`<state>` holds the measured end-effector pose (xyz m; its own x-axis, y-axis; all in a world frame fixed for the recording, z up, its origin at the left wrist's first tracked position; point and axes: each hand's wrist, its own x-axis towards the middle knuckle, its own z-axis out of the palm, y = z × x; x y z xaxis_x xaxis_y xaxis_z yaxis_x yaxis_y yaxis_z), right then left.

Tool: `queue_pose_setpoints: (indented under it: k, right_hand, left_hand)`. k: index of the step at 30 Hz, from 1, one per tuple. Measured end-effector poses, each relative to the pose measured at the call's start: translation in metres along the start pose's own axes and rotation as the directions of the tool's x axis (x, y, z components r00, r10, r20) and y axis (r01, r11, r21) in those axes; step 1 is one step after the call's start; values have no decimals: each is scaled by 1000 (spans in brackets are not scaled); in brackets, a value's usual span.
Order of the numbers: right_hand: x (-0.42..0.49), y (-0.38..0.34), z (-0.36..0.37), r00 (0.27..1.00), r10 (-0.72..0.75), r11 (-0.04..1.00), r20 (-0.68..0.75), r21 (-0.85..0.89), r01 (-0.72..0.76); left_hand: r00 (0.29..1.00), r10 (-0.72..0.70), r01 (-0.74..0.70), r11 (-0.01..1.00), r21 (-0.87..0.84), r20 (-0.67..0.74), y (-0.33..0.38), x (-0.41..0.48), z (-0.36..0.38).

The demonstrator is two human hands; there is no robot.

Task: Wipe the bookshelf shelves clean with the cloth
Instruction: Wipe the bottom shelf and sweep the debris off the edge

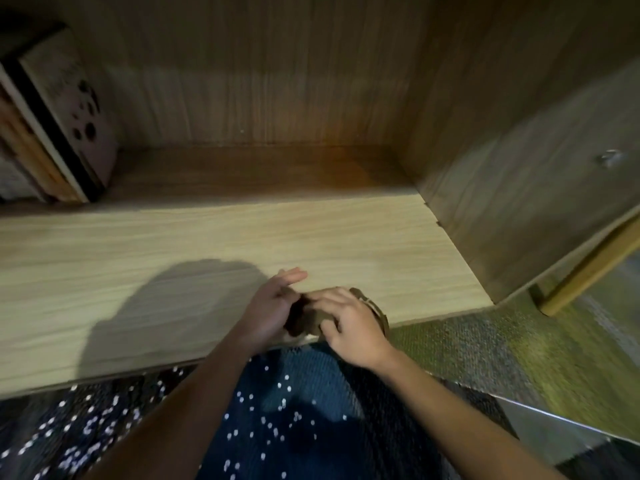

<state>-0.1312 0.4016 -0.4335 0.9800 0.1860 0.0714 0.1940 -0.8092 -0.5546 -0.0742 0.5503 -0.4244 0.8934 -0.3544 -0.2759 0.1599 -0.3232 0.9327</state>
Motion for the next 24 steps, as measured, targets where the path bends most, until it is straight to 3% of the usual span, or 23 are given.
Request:
queue_pose_setpoints:
  k: [2, 5, 6, 9, 11, 12, 14, 15, 22, 24]
  right_hand:
    - [-28, -12, 6, 997, -12, 998, 73, 65, 7]
    - [-61, -27, 5, 952, -45, 989, 302, 146, 1]
    - [-68, -30, 1, 951, -33, 987, 308, 161, -18]
    - [-67, -29, -22, 986, 90, 982, 137, 153, -111]
    - [-68, -31, -42, 965, 240, 947, 106, 192, -257]
    - [-69, -34, -51, 941, 309, 879, 139, 335, -338]
    - [-72, -41, -65, 900, 389, 635, 196, 650, -417]
    - [-74, -43, -69, 898, 393, 586, 200, 698, -412]
    - [-85, -37, -61, 874, 424, 732, 236, 478, -485]
    - [-87, -39, -59, 889, 413, 708, 196, 544, -449]
  left_hand:
    - [999, -26, 27, 999, -30, 25, -4, -19, -2]
    - [998, -34, 36, 999, -37, 53, -10, -48, -5]
    - [998, -26, 28, 999, -36, 66, -11, -58, -6]
    - [999, 14, -13, 999, -52, 31, -14, -77, -6]
    - [1000, 11, -12, 992, -124, -5, -15, -89, -4]
    - [999, 6, -10, 989, -147, -32, -13, -93, -3]
    - [997, -8, -3, 992, -128, -82, -7, -100, -2]
    - [995, -18, 7, 995, -102, -103, -5, -101, -2]
    - [994, -6, 16, 996, 92, -109, -1, -99, -10]
    - [997, -2, 12, 992, 127, -78, -1, -96, -11]
